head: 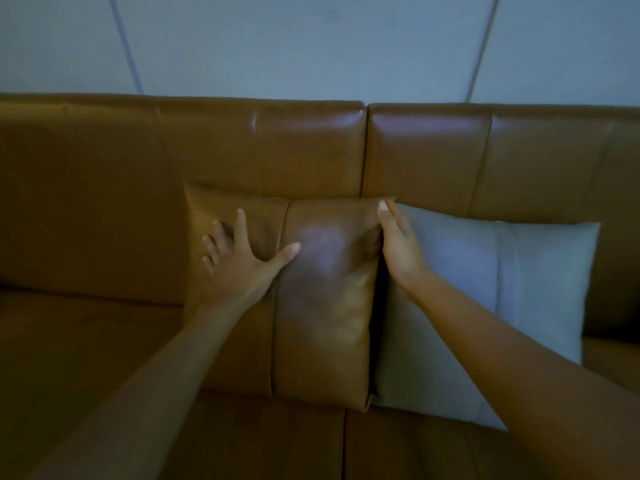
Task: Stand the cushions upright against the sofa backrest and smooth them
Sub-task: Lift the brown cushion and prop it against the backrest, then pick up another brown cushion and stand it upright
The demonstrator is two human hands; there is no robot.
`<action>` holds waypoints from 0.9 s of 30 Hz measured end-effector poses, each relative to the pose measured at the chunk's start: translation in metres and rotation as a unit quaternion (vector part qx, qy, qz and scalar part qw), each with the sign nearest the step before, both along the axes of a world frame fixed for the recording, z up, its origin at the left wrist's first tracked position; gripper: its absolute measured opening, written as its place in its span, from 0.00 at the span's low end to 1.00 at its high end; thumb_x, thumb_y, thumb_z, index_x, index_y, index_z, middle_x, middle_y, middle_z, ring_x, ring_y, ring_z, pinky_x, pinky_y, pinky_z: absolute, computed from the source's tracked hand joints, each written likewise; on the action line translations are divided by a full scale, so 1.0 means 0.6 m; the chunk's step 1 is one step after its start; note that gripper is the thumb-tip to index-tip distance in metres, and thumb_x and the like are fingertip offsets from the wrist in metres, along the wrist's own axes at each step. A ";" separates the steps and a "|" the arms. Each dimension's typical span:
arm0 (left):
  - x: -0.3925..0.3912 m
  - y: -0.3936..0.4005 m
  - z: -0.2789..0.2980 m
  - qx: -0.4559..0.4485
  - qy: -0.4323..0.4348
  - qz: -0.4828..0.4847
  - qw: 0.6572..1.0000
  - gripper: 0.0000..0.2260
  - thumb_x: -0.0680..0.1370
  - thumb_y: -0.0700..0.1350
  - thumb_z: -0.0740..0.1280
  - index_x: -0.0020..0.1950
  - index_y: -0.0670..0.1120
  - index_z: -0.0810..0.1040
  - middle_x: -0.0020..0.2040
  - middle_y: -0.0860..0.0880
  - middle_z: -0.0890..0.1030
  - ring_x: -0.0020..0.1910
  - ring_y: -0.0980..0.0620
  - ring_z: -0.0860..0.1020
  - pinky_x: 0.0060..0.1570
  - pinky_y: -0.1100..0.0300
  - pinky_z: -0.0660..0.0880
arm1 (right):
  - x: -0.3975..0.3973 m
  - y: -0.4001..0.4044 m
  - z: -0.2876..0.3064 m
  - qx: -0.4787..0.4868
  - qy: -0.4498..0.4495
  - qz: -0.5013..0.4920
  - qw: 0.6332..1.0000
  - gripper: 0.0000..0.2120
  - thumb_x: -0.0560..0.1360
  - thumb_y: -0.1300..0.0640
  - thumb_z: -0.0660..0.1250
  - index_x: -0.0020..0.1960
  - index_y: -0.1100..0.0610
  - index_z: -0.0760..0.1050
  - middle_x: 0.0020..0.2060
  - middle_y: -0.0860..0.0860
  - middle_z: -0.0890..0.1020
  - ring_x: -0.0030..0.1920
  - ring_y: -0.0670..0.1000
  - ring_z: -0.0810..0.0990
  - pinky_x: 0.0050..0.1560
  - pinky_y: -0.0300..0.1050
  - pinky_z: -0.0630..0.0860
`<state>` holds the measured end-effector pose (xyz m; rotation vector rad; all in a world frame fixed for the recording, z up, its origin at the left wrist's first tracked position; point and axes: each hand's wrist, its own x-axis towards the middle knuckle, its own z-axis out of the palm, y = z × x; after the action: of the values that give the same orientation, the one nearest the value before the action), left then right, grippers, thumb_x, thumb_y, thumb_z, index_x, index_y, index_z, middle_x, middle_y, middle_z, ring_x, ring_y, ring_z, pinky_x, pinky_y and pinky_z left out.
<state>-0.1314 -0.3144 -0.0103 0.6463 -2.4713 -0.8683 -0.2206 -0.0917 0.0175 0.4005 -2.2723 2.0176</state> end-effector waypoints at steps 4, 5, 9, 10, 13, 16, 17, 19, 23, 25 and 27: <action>-0.012 0.072 0.000 -0.061 -0.035 -0.054 0.996 0.56 0.59 0.84 0.52 0.80 0.59 0.41 0.82 0.45 0.39 0.79 0.38 0.36 0.73 0.32 0.40 | 0.012 0.052 0.017 -0.002 0.014 0.014 1.000 0.29 0.81 0.41 0.55 0.78 0.52 0.60 0.75 0.47 0.66 0.74 0.46 0.62 0.74 0.44 0.55; -0.014 0.090 0.000 -0.072 -0.047 -0.064 0.994 0.57 0.57 0.85 0.49 0.80 0.59 0.40 0.81 0.45 0.38 0.78 0.39 0.35 0.72 0.30 0.39 | 0.016 0.071 0.020 0.009 0.022 0.008 1.000 0.28 0.81 0.42 0.55 0.78 0.52 0.60 0.75 0.47 0.66 0.74 0.45 0.62 0.72 0.40 0.55; -0.020 0.183 -0.002 -0.094 -0.051 -0.094 0.990 0.58 0.56 0.86 0.48 0.80 0.60 0.40 0.81 0.46 0.36 0.78 0.40 0.32 0.70 0.28 0.37 | 0.028 0.171 0.019 0.029 0.024 -0.014 0.999 0.28 0.81 0.40 0.55 0.77 0.50 0.61 0.75 0.46 0.66 0.73 0.43 0.63 0.68 0.37 0.56; -0.023 0.214 -0.001 -0.100 -0.054 -0.102 0.988 0.58 0.56 0.85 0.48 0.80 0.60 0.40 0.81 0.46 0.36 0.78 0.40 0.32 0.70 0.28 0.37 | 0.031 0.201 0.017 0.034 0.023 -0.019 0.999 0.27 0.81 0.41 0.55 0.77 0.50 0.62 0.75 0.46 0.66 0.72 0.42 0.63 0.68 0.37 0.56; -0.037 0.326 0.005 -0.129 -0.058 -0.132 0.981 0.58 0.55 0.86 0.46 0.80 0.60 0.39 0.81 0.46 0.35 0.78 0.41 0.32 0.71 0.29 0.37 | 0.040 0.300 0.015 0.030 0.024 -0.060 0.997 0.26 0.81 0.43 0.56 0.76 0.51 0.64 0.74 0.47 0.68 0.73 0.44 0.64 0.70 0.39 0.57; -0.048 0.459 0.011 -0.185 -0.039 -0.177 0.966 0.57 0.55 0.86 0.43 0.79 0.61 0.37 0.81 0.46 0.36 0.77 0.42 0.31 0.72 0.32 0.35 | 0.047 0.411 -0.001 0.028 0.011 -0.108 0.994 0.24 0.81 0.44 0.57 0.75 0.52 0.66 0.72 0.48 0.70 0.71 0.46 0.67 0.72 0.43 0.61; -0.049 0.508 0.011 -0.205 -0.031 -0.203 0.957 0.55 0.56 0.86 0.43 0.78 0.62 0.36 0.81 0.46 0.35 0.77 0.43 0.30 0.72 0.34 0.34 | 0.051 0.451 -0.010 0.035 0.001 -0.118 0.992 0.24 0.81 0.43 0.57 0.75 0.52 0.66 0.71 0.48 0.71 0.71 0.47 0.67 0.71 0.43 0.61; -0.043 0.607 0.007 -0.241 -0.016 -0.272 0.932 0.52 0.59 0.84 0.44 0.77 0.63 0.33 0.80 0.48 0.32 0.76 0.44 0.28 0.72 0.36 0.33 | 0.057 0.530 -0.036 0.054 -0.016 -0.136 0.989 0.25 0.81 0.43 0.57 0.75 0.51 0.65 0.71 0.49 0.70 0.73 0.49 0.66 0.73 0.47 0.60; -0.017 0.792 -0.034 -0.263 -0.036 -0.384 0.884 0.46 0.65 0.82 0.45 0.77 0.65 0.35 0.79 0.52 0.31 0.75 0.48 0.27 0.72 0.37 0.33 | 0.076 0.683 -0.110 0.187 -0.086 -0.161 0.965 0.28 0.80 0.38 0.52 0.77 0.48 0.61 0.76 0.52 0.64 0.75 0.53 0.61 0.74 0.52 0.58; -0.006 0.868 -0.072 -0.262 -0.065 -0.411 0.871 0.46 0.64 0.82 0.42 0.78 0.65 0.39 0.81 0.51 0.35 0.78 0.48 0.31 0.73 0.36 0.35 | 0.090 0.756 -0.159 0.343 -0.108 -0.140 0.922 0.30 0.79 0.35 0.46 0.78 0.45 0.57 0.78 0.52 0.60 0.77 0.55 0.56 0.74 0.56 0.56; -0.001 0.930 -0.112 -0.264 -0.109 -0.436 0.854 0.45 0.65 0.81 0.42 0.79 0.65 0.42 0.82 0.51 0.38 0.79 0.47 0.33 0.74 0.36 0.36 | 0.106 0.831 -0.194 0.438 -0.115 -0.145 0.880 0.29 0.80 0.37 0.45 0.79 0.45 0.53 0.79 0.52 0.57 0.78 0.55 0.52 0.75 0.55 0.50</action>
<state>-0.1318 0.2438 -0.0775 -0.6650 -3.0216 -0.3194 -0.1571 0.4072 -0.0988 -0.1627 -3.0527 0.8358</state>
